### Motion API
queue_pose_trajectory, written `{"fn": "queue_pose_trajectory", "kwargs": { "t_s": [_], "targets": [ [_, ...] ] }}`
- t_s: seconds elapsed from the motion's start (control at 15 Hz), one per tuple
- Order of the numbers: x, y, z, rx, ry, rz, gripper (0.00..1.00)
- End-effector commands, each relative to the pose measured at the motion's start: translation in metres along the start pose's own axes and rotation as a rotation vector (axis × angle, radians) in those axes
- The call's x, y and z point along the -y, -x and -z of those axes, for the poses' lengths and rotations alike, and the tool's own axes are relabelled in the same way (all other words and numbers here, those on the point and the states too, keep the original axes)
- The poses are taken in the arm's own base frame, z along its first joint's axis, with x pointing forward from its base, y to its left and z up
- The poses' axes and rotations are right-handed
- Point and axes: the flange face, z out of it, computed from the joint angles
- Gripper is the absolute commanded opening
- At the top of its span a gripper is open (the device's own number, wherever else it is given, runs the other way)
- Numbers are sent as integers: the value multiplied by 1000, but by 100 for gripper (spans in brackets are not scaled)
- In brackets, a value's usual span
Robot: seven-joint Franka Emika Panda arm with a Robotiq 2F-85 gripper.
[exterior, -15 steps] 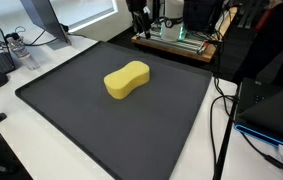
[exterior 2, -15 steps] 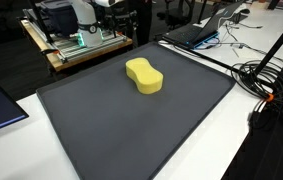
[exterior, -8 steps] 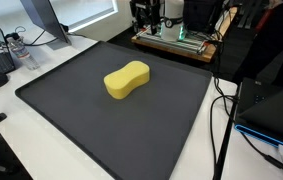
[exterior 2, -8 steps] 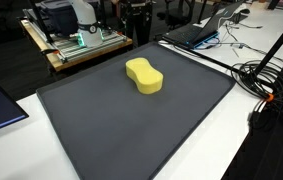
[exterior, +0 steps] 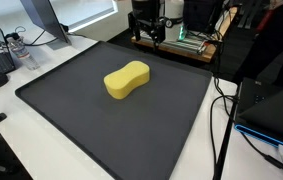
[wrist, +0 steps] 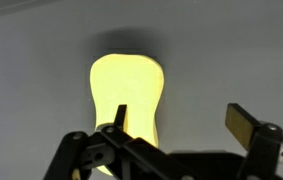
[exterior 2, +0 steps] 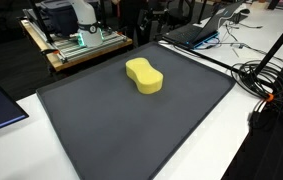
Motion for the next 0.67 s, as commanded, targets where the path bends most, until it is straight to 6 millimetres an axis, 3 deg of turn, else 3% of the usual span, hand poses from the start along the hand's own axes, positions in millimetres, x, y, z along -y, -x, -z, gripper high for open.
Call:
{"fn": "queue_pose_trajectory", "kwargs": {
  "t_s": [0.0,0.6],
  "targets": [
    [27,-25,-1,0,66,21,100],
    [56,-88,-5,-101,160,3,100]
  ]
}}
